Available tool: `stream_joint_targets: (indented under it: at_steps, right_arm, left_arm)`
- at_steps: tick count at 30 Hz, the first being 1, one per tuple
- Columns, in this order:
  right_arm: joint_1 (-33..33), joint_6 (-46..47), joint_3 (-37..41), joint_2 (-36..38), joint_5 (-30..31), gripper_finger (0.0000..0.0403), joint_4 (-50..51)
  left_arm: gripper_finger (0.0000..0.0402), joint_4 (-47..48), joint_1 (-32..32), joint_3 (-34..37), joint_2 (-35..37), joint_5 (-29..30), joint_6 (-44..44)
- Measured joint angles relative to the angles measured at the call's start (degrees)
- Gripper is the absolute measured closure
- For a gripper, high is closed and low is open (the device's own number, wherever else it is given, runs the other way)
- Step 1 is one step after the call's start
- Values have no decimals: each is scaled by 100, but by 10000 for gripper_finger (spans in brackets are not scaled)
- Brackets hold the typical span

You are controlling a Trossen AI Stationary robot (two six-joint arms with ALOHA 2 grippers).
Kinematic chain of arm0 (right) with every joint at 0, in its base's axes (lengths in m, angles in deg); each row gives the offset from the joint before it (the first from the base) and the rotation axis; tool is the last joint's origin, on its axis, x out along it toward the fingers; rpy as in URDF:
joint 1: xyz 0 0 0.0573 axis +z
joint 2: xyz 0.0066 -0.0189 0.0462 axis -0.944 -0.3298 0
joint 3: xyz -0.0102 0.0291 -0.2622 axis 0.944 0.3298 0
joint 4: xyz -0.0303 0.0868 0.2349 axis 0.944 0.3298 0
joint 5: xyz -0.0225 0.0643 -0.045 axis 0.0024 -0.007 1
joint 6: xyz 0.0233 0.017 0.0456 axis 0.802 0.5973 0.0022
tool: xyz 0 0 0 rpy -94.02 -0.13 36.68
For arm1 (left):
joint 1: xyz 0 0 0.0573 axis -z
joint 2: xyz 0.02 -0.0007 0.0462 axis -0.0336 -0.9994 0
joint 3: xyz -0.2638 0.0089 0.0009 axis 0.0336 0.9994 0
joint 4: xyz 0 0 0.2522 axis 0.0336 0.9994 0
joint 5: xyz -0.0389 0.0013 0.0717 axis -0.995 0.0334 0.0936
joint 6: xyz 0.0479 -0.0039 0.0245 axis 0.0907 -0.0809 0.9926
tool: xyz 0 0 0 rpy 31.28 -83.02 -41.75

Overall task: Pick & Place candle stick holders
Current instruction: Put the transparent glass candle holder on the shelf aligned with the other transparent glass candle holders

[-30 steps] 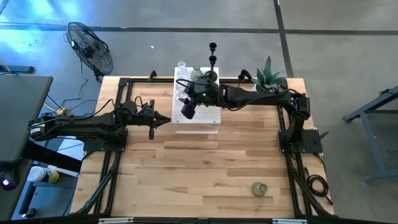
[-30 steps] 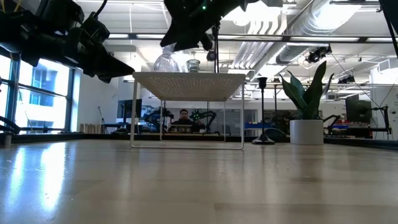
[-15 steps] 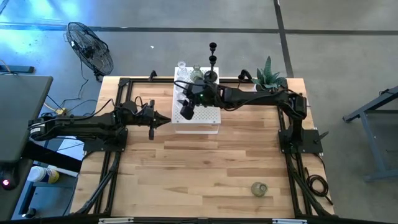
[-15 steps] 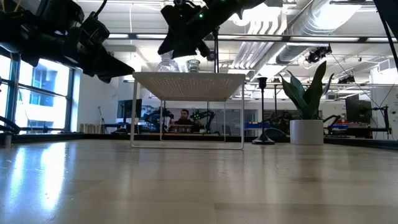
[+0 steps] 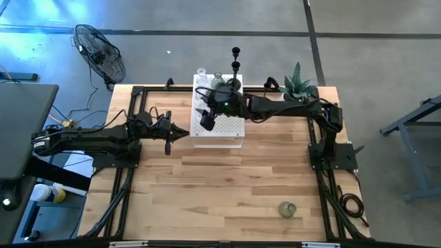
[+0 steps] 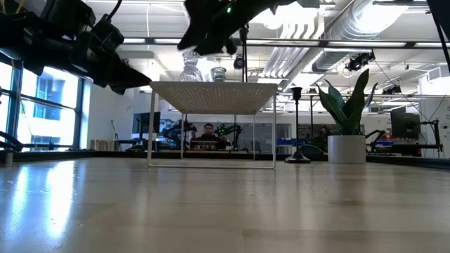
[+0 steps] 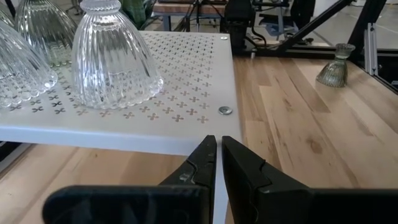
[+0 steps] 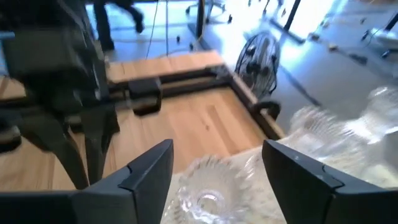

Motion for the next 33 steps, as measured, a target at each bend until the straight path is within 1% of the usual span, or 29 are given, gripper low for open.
stream_joint_targets:
  at_steps: [2, 5, 8, 11, 13, 16, 17, 18, 19, 23, 25, 29, 33]
  right_arm:
    - [55, -55, -2, 195, 96, 163, 63]
    - [173, -32, -13, 462, 276, 171, 495]
    - [302, 77, -13, 641, 505, 196, 1121]
    - [458, 81, -13, 709, 606, 247, 1614]
    - [539, 78, -4, 707, 625, 291, 1850]
    - [595, 77, 282, 709, 541, 363, 1662]
    - [584, 85, 415, 719, 447, 382, 1542]
    - [553, 123, 553, 719, 354, 392, 1470]
    - [514, 171, 706, 719, 283, 393, 1346]
    - [348, 351, 1343, 714, -17, 374, 504]
    - [269, 375, 1609, 706, -137, 377, 31]
    - [117, 486, 1941, 706, -310, 399, -678]
    - [32, 490, 2113, 706, -285, 395, -963]
  left_arm:
    - [378, 32, 0, 0, 0, 13, 0]
    - [378, 75, 0, 0, 0, 15, 2]
    - [378, 75, 0, 0, 0, 17, 4]
    - [378, 78, 0, 0, 0, 17, 4]
    - [378, 79, 0, 0, 0, 19, 2]
    - [378, 79, 0, 0, 0, 19, 2]
    - [378, 79, 0, 0, 0, 19, 0]
    - [378, 79, 0, 0, 0, 19, -1]
    - [378, 79, 0, 0, 0, 20, -2]
    - [378, 77, 0, 0, 0, 22, -4]
    - [378, 68, 0, 0, 0, 37, -2]
    - [378, 48, 1, 0, 0, 66, -2]
    - [378, 44, 1, 0, 0, 96, -4]
